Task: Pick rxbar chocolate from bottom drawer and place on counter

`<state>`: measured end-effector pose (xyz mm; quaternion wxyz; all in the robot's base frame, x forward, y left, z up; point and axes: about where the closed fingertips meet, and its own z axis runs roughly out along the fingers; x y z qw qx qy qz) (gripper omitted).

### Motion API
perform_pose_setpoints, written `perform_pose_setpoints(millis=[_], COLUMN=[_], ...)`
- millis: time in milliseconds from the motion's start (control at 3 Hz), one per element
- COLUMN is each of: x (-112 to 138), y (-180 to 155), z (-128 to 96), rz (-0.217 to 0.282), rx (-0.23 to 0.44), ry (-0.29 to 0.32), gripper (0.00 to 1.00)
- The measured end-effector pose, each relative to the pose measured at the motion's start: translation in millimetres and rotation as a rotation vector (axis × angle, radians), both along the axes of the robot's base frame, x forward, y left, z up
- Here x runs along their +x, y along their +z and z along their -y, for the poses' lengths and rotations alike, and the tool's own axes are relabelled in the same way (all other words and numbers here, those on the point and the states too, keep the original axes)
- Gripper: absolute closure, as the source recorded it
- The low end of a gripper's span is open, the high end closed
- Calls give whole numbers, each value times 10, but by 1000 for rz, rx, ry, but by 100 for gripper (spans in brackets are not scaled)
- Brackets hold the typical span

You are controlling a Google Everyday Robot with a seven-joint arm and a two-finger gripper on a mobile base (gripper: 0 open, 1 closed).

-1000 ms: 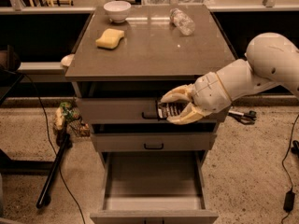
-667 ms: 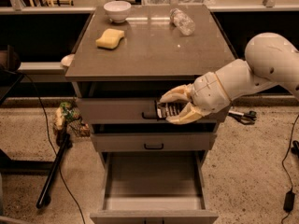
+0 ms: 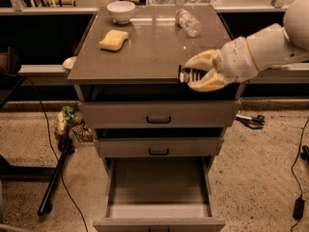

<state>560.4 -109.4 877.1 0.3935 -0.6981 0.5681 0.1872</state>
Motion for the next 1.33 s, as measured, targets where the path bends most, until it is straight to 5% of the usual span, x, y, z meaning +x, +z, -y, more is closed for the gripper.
perform_pose_setpoints(millis=[333,667,1000,1333], x=[396,806,1219,1572], y=[311,440,425,360], z=[327,592,746,752], rz=[49,60,48,47], rx=[-20,29,81,116], ry=[-176,-312,-378,-380], gripper=[100,100,100,100])
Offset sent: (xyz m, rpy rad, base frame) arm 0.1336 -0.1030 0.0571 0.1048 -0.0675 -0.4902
